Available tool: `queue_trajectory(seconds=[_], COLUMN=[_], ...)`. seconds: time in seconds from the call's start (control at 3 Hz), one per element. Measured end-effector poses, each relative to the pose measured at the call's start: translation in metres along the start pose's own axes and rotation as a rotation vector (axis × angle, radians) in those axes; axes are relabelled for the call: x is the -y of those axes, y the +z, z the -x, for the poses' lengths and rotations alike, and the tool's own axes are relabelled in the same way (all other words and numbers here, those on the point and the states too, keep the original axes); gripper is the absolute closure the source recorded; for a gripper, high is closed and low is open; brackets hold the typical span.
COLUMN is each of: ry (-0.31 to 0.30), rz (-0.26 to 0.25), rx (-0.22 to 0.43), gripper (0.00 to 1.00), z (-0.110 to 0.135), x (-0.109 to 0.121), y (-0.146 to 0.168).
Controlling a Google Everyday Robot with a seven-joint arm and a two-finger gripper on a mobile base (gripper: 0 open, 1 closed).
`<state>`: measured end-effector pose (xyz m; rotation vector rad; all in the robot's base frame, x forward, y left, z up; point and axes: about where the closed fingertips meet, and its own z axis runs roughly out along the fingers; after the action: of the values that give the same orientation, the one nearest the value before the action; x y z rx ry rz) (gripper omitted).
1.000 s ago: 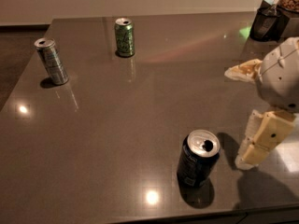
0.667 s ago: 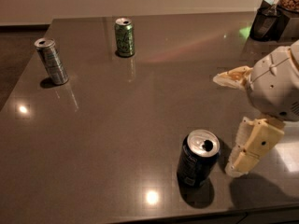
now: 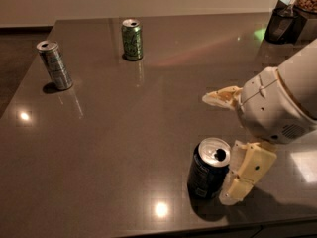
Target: Move pepsi can near green can
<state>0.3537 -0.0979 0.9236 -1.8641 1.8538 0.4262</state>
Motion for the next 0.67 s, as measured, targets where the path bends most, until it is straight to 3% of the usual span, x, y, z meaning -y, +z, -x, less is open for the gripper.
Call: queue_trajectory(seconds=[0.33, 0.67], ry=[-0.015, -0.016], rz=[0.026, 0.055], rx=[0.010, 0.011], gripper=[0.00, 0.18], z=[0.005, 0.003], x=[-0.005, -0.007], y=[0.010, 0.022])
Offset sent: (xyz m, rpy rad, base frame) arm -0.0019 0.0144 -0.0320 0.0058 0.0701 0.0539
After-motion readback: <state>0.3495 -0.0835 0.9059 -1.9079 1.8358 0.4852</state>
